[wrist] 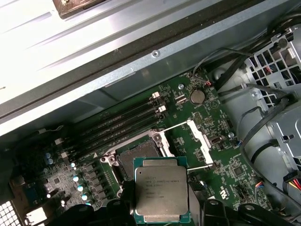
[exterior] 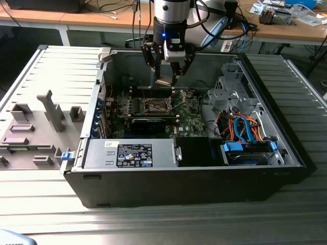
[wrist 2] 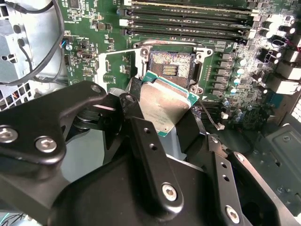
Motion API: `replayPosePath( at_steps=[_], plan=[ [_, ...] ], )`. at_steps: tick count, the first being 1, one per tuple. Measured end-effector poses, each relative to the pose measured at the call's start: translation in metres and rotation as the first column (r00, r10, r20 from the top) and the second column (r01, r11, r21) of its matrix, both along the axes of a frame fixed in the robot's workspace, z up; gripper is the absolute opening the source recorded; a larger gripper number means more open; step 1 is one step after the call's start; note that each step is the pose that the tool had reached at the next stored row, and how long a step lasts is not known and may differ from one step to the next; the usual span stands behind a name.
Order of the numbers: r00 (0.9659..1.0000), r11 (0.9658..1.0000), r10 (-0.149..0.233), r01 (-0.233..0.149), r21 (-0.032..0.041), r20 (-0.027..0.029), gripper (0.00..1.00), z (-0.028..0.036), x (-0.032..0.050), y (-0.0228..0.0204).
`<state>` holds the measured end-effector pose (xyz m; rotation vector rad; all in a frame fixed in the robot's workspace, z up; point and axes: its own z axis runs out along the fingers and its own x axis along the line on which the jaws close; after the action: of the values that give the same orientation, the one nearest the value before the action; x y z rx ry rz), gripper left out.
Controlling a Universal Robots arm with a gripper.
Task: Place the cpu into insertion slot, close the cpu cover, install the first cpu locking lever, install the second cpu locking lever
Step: 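Place the cpu into insertion slot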
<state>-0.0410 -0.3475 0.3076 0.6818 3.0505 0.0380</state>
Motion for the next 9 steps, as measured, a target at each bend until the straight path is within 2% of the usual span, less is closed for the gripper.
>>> replayPosePath(
  at_steps=[9],
  plan=[
    [0.9999,0.9999,-0.011,0.011,0.0000,0.0000,0.55,-0.0001,0.0000,0.0000]
  ],
)
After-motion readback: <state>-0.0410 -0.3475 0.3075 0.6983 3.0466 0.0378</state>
